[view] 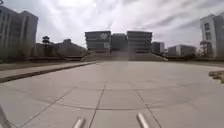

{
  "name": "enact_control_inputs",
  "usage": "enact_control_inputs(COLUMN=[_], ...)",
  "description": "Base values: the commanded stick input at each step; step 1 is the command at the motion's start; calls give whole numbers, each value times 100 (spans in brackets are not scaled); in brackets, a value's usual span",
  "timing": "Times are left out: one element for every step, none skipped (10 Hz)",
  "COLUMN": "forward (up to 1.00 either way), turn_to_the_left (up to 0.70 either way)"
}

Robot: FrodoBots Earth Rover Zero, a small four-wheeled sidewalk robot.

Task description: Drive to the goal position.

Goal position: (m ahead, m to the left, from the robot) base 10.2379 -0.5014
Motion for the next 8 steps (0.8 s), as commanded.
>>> enact_control_inputs(forward=[100,100,100,100,100,100,100,100], turn_to_the_left=[0,0,0,0,0,0,0,0])
